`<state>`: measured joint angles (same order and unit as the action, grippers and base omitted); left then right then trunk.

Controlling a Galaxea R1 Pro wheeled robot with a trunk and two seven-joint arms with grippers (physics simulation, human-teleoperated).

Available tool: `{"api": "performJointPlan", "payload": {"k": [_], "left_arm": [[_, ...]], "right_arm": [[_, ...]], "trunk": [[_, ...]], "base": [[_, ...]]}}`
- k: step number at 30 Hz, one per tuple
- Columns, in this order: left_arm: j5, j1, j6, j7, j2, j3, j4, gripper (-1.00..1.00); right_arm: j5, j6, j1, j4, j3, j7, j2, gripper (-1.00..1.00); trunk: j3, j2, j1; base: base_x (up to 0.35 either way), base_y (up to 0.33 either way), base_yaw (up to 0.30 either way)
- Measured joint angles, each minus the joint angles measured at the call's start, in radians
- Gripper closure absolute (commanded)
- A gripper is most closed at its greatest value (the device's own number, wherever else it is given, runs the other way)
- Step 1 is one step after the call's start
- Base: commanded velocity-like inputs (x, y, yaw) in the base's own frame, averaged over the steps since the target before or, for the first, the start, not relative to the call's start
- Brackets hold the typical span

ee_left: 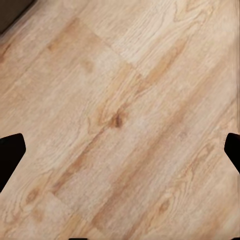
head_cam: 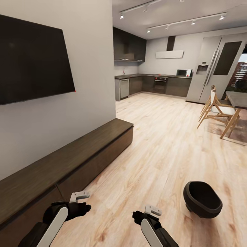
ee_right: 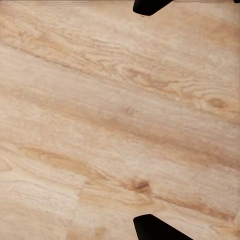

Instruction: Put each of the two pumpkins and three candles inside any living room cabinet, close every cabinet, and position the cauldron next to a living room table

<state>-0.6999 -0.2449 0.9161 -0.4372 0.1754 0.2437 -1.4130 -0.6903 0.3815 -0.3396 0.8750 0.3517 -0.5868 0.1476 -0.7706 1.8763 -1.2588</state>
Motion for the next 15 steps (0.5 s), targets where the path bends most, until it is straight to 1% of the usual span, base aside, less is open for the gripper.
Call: {"api": "performJointPlan", "payload": {"k": [15], "left_arm": [[0.000,0.000,0.000,0.000,0.000,0.000,0.000,-1.00]], "right_arm": [[0.000,0.000,0.000,0.000,0.000,0.001,0.000,-1.00]], "trunk": [[0.010,0.000,0.000]], "base": [[0.000,0.000,-0.262]]}}
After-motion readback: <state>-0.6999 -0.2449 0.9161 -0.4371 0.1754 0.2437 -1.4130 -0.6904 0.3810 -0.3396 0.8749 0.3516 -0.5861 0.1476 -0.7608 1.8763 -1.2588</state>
